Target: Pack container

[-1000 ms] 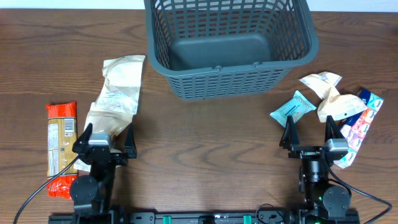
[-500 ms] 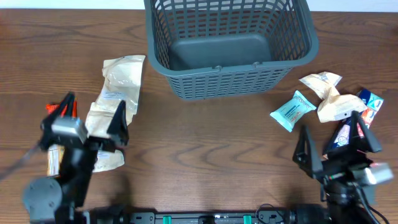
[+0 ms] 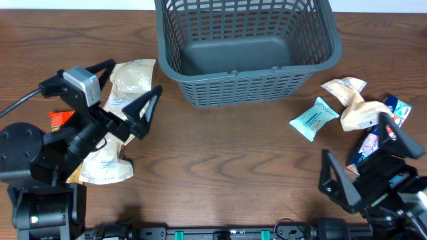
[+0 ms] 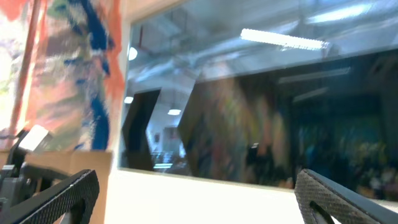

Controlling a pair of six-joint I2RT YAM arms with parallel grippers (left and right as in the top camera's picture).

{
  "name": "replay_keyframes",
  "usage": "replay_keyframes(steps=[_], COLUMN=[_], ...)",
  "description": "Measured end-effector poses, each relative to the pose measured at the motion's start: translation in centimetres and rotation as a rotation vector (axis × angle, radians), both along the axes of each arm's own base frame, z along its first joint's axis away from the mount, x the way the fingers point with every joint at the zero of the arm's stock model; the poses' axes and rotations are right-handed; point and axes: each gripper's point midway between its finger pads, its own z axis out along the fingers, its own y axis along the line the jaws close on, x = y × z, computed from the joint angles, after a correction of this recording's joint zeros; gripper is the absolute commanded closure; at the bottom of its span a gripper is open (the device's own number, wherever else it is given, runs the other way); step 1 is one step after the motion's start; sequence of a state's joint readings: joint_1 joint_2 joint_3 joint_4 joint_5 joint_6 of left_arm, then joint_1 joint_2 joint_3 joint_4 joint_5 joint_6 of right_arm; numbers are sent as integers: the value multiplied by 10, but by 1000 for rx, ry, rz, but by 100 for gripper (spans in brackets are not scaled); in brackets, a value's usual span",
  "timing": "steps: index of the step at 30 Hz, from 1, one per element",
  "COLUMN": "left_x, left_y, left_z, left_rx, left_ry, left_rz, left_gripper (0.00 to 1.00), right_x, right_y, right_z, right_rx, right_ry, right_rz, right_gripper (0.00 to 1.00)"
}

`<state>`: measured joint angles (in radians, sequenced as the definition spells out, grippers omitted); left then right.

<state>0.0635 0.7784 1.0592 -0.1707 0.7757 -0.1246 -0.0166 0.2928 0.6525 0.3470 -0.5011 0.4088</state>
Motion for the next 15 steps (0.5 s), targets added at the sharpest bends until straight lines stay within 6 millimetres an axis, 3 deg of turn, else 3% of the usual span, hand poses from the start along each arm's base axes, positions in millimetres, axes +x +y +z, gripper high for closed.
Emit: replay_keyframes(steps=[7,9,15], left_x=[-4,-2,12], left_y=[-7,-7,3], left_z=[-4,-5,-16], left_rx=[21,23,52], left_ry=[1,6,74], left_rz=[-53,-53,16], left_gripper=[1,1,1], right_x=[32,41,66], right_y=[8,8,4], right_z=[-54,-61,-44], right_rx=[-37,-55,-145], right_ry=[297,363,526], right_rz=[45,34,-29], right_gripper=[1,1,1])
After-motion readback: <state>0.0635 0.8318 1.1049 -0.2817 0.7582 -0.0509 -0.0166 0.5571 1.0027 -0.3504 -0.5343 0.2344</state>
